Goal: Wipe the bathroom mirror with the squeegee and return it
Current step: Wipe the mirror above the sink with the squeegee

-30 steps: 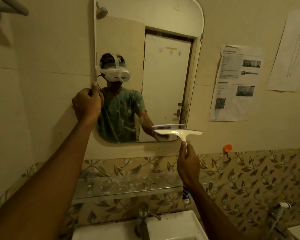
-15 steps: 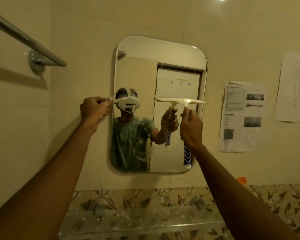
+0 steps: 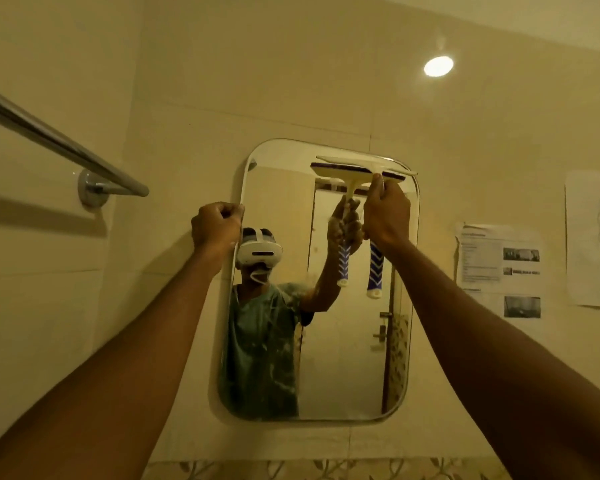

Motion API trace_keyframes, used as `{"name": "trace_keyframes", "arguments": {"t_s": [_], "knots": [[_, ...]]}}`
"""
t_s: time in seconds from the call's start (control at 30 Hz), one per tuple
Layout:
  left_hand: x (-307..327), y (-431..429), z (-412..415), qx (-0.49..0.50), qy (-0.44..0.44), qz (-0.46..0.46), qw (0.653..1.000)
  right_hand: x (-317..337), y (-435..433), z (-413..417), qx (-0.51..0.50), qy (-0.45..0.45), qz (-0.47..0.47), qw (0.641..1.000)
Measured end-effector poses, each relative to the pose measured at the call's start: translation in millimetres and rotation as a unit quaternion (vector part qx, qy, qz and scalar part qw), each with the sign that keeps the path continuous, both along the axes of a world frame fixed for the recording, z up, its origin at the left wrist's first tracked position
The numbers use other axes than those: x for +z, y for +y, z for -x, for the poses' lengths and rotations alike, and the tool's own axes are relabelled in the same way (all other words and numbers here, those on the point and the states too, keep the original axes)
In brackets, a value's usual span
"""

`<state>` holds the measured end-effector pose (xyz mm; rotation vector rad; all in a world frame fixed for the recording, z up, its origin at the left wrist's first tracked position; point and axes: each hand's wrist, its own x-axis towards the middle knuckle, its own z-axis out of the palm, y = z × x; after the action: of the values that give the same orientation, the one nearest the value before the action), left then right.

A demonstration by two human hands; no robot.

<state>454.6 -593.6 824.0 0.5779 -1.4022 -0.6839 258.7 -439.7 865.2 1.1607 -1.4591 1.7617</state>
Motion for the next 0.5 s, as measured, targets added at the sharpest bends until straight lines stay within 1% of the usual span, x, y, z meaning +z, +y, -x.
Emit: {"name": "trace_keyframes", "arguments": {"t_s": [0.1,0.2,0.3,0.4,0.5], "knots": [[0,-10,-5,-0.025,-0.016,0.007,1.0,23,-7,3,-0.028,0.009,-0.028,0.999],[0,-10,-4,-0.011,-0.031,0.028,0.999,30,-13,4,-0.064,0.008,-0.059,0.996],[-2,-11,1,0.007,-0.034,0.037,0.999,28,-15,3,-0.068,-0.004,-0.073,0.995],[-3,-14,3,0.003,-0.026,0.028,0.999,6,-15,-2,-0.052,-0.011,-0.082,0.995],[-4,-14,5,0.011,-0.029,0.028,0.999,-46,-13,-7,-0.029,-0.01,-0.107,0.994]]}}
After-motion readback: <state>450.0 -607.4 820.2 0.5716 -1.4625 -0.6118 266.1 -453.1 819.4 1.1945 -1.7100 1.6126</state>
